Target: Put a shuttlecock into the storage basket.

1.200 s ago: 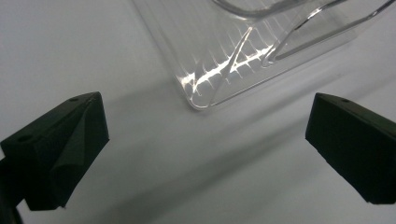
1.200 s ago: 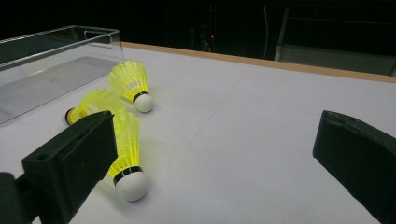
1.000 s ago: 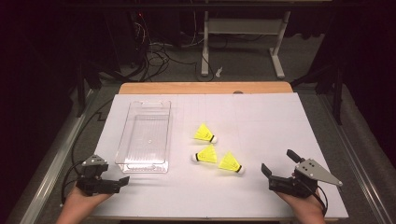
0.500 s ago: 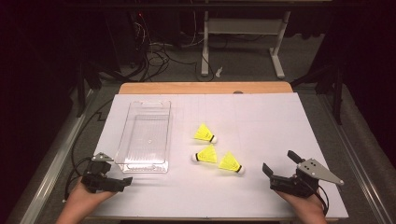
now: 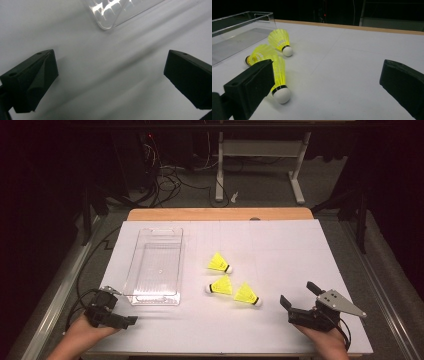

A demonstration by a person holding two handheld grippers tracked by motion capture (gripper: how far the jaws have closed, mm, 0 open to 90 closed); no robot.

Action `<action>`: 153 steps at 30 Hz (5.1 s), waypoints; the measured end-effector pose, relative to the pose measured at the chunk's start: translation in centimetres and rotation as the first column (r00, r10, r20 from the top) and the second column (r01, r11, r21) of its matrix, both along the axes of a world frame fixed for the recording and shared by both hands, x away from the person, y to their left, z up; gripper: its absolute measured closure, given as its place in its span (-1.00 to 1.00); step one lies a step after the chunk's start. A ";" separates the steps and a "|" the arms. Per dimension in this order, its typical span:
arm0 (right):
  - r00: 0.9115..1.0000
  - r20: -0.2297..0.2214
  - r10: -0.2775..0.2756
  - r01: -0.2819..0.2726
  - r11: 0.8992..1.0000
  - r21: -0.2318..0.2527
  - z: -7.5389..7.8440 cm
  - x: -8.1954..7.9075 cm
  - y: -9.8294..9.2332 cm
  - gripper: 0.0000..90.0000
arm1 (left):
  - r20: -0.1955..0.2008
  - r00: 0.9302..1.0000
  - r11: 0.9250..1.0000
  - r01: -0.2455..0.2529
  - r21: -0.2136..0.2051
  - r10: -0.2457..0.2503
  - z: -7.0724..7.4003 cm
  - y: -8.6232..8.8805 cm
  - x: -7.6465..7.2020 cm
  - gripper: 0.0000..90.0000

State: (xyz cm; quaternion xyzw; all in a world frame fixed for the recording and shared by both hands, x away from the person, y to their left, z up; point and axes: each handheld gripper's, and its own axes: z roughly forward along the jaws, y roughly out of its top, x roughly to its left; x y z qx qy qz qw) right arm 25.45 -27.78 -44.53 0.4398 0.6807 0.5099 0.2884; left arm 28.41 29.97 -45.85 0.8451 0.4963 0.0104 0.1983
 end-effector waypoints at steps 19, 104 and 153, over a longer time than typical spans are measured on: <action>1.000 -0.012 0.006 -0.006 1.000 0.009 0.0 -0.1 -0.1 -0.99 | -0.128 0.991 0.994 0.053 0.098 -0.041 0.8 -2.1 0.2 -0.97; 0.998 -0.016 0.066 -0.065 0.998 0.011 0.5 -0.5 -0.2 -0.95 | -0.043 0.898 0.890 0.439 0.126 -0.437 10.8 -19.5 4.8 -0.99; 0.996 -0.004 0.086 -0.085 0.996 0.022 0.7 -0.5 -0.2 -0.94 | -0.117 0.870 0.857 0.491 0.152 -0.478 6.2 -25.4 9.5 -0.86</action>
